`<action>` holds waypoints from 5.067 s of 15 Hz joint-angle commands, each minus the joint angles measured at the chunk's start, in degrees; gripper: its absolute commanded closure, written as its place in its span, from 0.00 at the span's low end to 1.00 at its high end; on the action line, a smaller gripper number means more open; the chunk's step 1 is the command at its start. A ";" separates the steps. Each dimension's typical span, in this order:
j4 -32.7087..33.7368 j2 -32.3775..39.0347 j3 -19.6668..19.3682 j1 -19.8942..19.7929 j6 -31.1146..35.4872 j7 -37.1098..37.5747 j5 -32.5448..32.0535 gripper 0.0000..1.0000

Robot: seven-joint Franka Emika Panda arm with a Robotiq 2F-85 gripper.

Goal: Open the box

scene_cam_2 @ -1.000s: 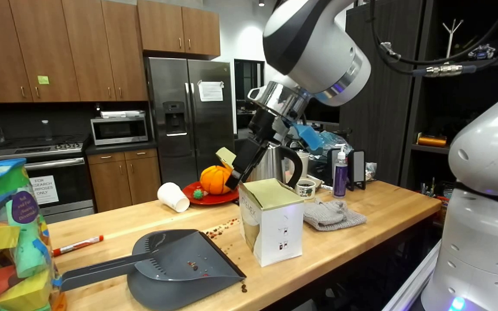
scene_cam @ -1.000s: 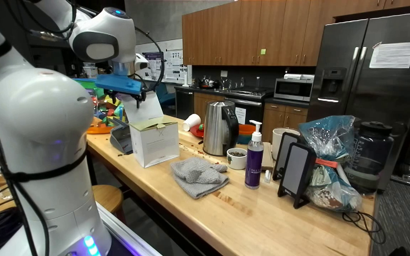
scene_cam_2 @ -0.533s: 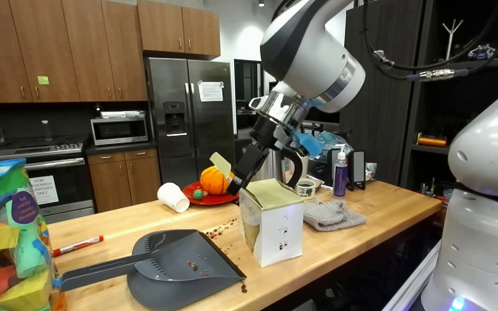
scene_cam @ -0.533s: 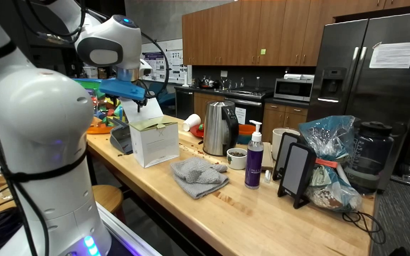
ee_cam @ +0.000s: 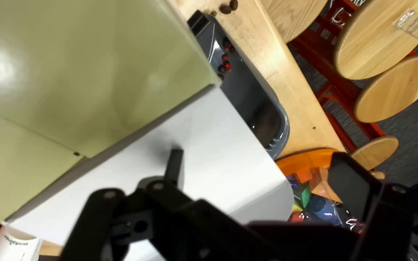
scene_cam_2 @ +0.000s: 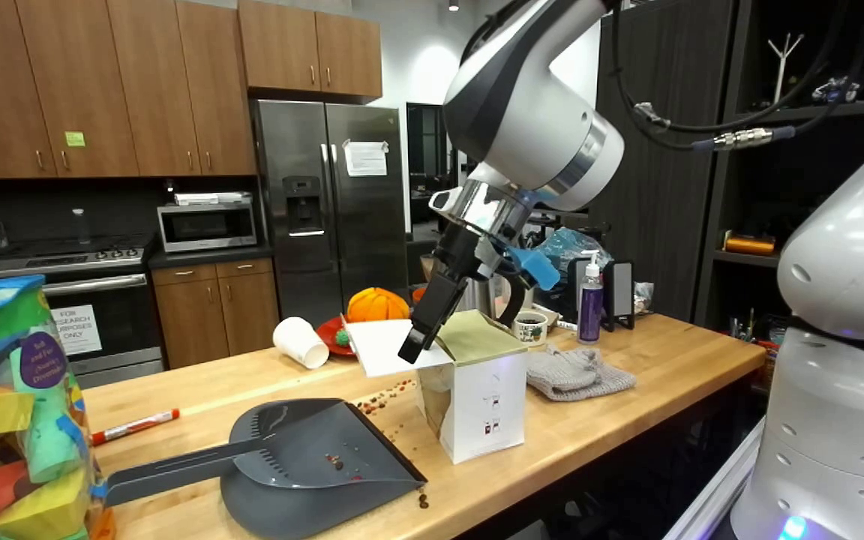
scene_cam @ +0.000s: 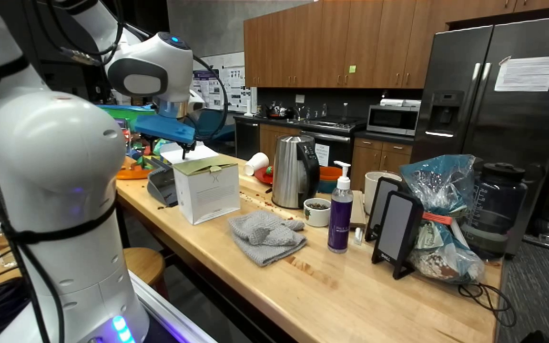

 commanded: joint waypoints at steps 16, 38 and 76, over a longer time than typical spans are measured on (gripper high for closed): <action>0.08 8.48 9.35 -1.00 16.70 -0.70 -0.27 0.00; 0.17 14.27 22.55 -7.99 31.24 -0.38 -1.02 0.00; 0.00 -4.01 12.43 -5.09 21.10 -0.94 2.00 0.00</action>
